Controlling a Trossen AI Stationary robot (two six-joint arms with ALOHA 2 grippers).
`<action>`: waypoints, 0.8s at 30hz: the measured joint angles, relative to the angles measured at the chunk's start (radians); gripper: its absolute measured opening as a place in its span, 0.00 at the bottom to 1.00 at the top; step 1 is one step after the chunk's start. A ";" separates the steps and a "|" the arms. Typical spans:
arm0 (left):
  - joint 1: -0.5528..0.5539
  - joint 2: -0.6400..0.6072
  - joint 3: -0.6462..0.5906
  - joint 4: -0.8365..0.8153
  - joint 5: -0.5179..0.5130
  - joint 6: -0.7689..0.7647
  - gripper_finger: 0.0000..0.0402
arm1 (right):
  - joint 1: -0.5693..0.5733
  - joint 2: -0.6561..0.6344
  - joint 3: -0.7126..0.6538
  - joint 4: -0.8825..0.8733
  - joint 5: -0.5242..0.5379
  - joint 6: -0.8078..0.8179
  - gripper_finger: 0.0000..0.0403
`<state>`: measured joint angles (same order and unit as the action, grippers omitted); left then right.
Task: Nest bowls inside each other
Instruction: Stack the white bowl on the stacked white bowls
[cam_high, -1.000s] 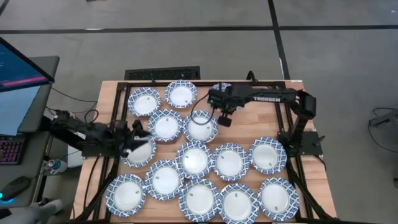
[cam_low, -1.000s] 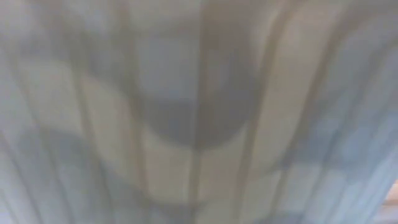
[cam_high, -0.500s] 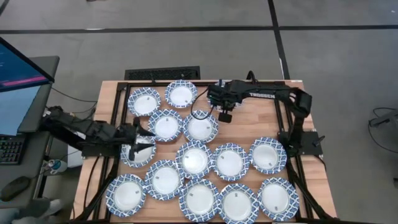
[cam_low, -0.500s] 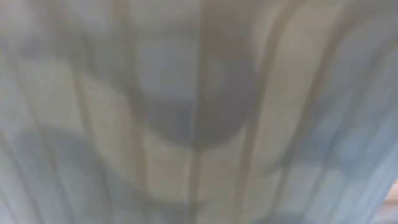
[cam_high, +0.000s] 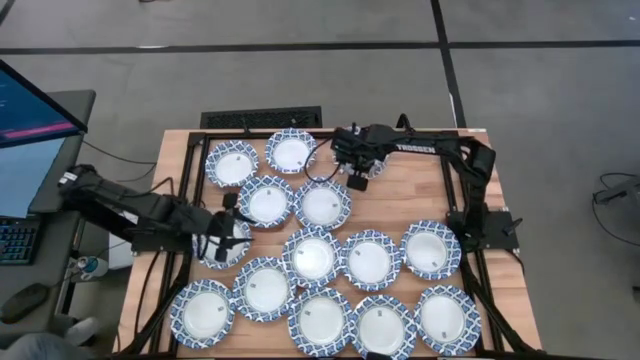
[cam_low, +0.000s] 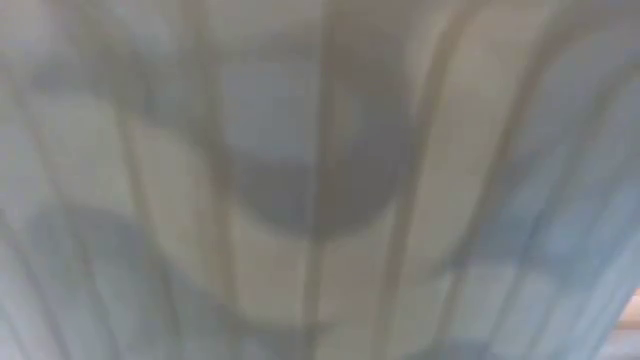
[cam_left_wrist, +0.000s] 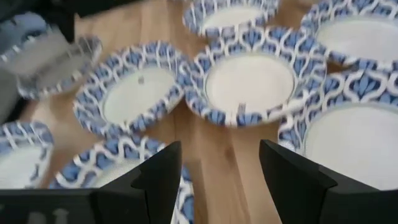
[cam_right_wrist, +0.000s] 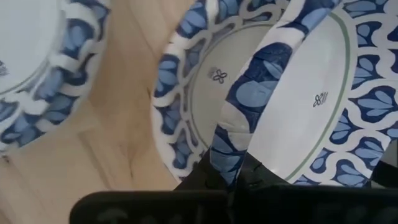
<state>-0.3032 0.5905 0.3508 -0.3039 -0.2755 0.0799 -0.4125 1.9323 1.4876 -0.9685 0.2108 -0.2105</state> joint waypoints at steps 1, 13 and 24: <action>0.014 0.002 0.000 -0.007 0.009 -0.003 0.52 | 0.000 0.007 0.000 0.001 -0.001 0.002 0.02; 0.226 0.000 0.050 0.007 0.120 0.147 0.52 | 0.016 0.080 0.002 0.042 -0.047 0.039 0.02; 0.431 0.014 0.065 0.064 0.085 0.230 0.52 | 0.026 0.083 0.081 -0.024 -0.053 0.088 0.21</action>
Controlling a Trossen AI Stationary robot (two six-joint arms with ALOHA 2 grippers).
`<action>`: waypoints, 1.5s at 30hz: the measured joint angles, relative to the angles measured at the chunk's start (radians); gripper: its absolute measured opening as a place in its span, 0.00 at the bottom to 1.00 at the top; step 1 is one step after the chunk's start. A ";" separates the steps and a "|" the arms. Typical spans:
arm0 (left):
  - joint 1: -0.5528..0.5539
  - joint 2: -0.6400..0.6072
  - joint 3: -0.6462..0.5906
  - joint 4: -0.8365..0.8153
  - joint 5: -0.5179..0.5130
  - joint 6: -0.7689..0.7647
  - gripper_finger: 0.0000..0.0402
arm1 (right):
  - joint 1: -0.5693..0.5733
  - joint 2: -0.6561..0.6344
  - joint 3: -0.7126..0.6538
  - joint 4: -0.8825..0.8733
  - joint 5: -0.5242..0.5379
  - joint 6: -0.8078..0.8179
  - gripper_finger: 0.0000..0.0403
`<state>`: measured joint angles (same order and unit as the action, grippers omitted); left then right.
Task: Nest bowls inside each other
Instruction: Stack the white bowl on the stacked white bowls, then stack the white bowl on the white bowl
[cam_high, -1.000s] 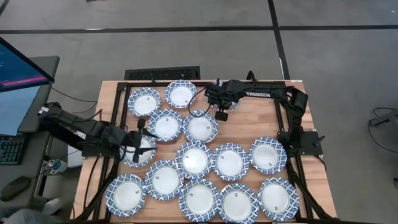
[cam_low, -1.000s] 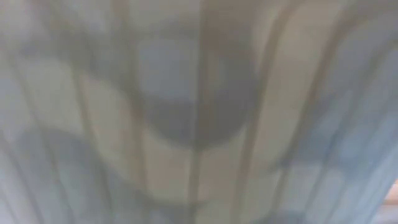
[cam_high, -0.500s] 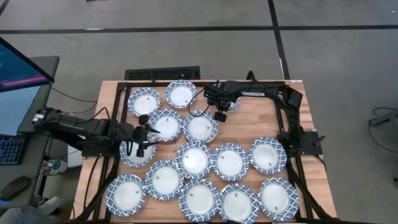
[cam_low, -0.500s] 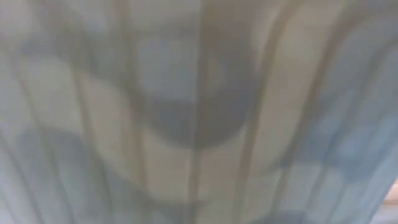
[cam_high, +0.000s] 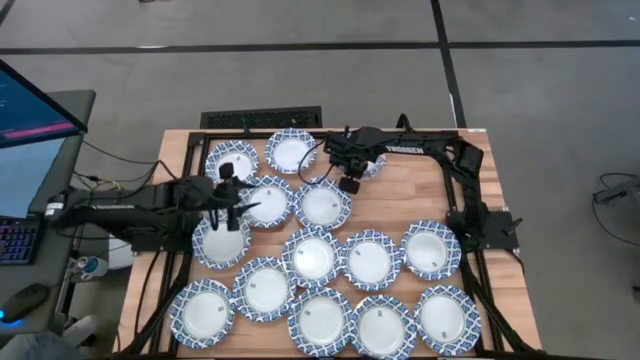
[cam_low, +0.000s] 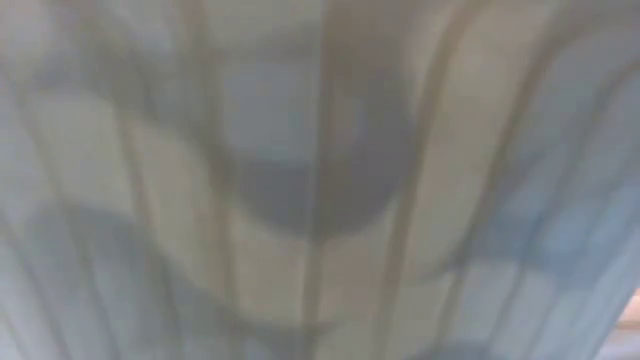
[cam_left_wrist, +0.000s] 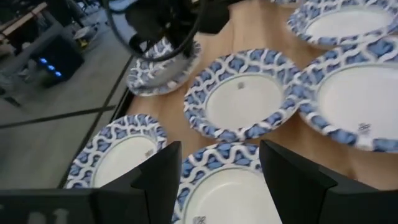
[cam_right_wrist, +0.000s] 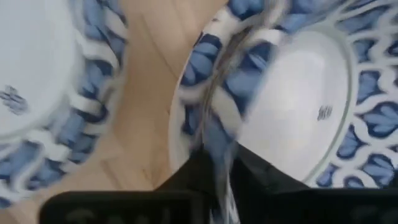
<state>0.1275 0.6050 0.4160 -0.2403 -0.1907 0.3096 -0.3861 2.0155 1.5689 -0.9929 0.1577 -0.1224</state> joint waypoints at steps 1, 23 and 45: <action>0.018 0.006 0.000 0.005 0.003 0.012 0.52 | 0.008 0.000 0.009 -0.005 -0.001 0.000 0.25; 0.163 0.220 0.000 0.243 0.183 -0.203 0.52 | 0.081 -0.189 0.096 0.048 -0.066 0.281 0.62; 0.164 0.330 -0.001 -0.054 0.318 -0.252 0.52 | -0.103 -0.102 0.068 -0.208 0.067 0.089 0.62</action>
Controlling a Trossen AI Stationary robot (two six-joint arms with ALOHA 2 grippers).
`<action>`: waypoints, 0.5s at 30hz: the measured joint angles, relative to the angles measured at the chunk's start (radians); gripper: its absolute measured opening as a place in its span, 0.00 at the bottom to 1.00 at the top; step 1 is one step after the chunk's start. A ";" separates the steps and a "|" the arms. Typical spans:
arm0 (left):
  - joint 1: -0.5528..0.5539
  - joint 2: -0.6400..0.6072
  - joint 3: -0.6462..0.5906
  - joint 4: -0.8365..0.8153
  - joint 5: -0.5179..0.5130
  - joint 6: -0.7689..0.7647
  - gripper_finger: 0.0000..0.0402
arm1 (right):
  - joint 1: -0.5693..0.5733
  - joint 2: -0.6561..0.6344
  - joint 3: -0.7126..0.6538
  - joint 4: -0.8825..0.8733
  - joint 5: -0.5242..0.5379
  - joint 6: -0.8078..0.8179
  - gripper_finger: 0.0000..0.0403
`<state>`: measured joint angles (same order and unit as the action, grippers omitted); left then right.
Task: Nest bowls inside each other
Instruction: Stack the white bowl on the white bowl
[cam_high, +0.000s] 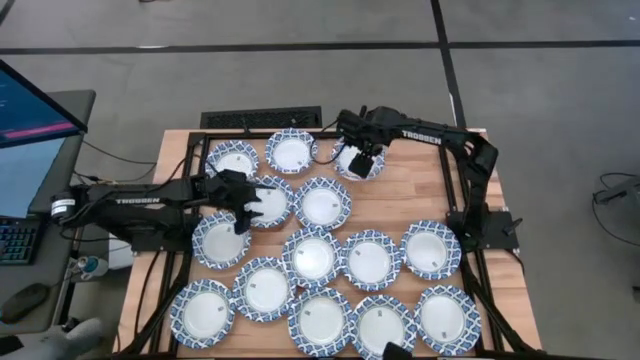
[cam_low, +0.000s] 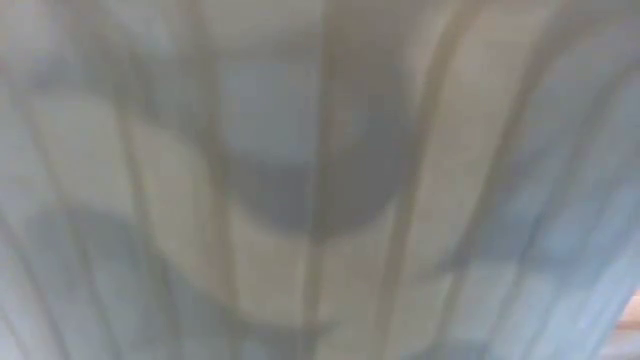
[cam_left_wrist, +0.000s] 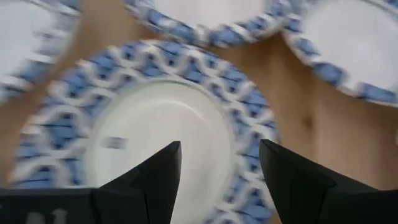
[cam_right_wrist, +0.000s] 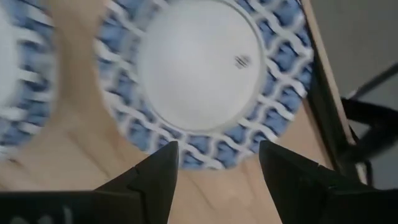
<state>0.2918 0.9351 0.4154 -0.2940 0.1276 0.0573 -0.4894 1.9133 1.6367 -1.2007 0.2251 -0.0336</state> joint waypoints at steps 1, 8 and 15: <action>-0.004 0.009 0.004 -0.010 0.034 -0.011 0.52 | -0.009 0.000 0.000 -0.005 0.002 -0.001 0.62; -0.081 0.066 0.062 -0.100 0.073 0.031 0.52 | -0.043 -0.004 0.000 0.006 0.024 -0.020 0.62; -0.117 0.186 0.062 -0.096 0.060 0.031 0.52 | -0.072 -0.004 0.000 0.012 0.039 -0.021 0.62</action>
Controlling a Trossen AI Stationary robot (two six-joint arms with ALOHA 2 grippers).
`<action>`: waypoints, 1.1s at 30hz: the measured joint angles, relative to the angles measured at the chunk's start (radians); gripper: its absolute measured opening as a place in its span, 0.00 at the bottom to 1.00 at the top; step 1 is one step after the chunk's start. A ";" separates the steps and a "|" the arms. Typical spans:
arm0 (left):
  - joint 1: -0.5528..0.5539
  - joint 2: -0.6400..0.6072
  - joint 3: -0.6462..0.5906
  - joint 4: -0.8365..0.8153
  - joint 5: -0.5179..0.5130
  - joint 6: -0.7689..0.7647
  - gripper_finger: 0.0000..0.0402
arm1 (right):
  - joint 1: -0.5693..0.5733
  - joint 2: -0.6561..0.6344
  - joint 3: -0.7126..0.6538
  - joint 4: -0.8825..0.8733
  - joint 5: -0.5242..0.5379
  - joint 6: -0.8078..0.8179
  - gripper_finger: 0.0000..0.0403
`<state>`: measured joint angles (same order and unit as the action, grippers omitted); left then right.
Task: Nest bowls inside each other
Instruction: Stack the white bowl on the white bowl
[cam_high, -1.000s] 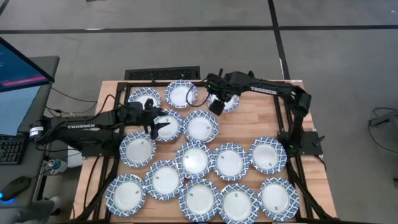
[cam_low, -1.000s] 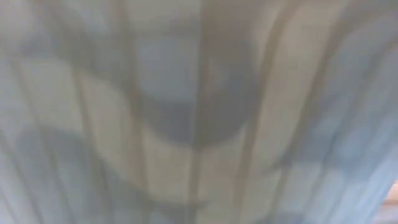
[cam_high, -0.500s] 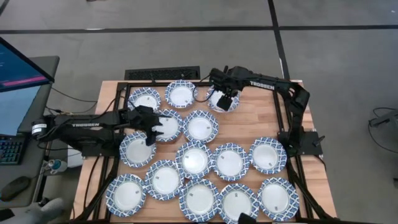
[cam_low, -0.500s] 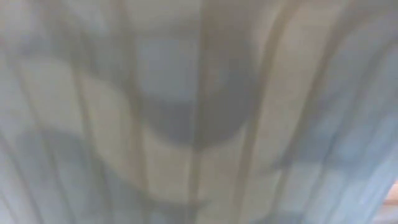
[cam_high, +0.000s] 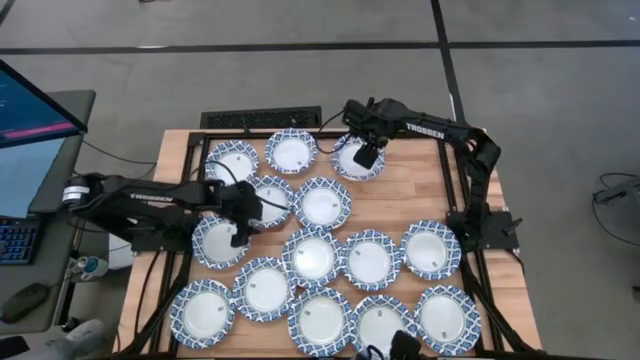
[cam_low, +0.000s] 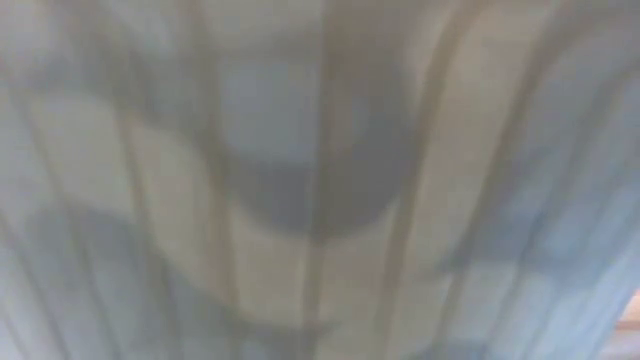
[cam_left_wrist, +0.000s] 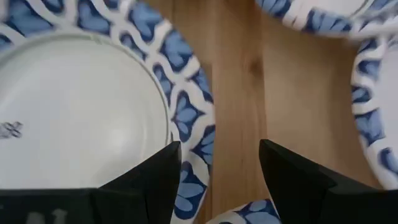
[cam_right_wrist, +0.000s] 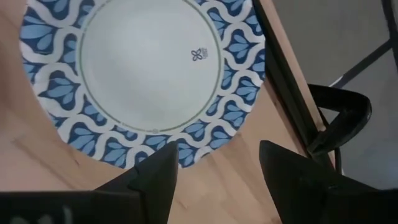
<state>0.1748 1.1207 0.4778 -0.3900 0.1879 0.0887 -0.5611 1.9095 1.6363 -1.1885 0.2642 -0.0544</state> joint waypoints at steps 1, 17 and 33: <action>-0.002 0.020 0.000 0.009 -0.020 0.000 0.52 | -0.002 0.000 0.000 0.000 0.000 -0.001 0.62; -0.001 0.170 0.139 0.009 -0.151 0.049 0.13 | -0.022 0.000 0.000 0.018 -0.004 -0.009 0.62; 0.021 0.171 0.575 -0.296 -0.402 0.242 0.00 | -0.071 0.000 0.000 0.045 -0.005 -0.007 0.62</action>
<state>0.1960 1.2920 1.0531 -0.6860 -0.2141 0.3310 -0.6323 1.9095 1.6363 -1.1439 0.2592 -0.0612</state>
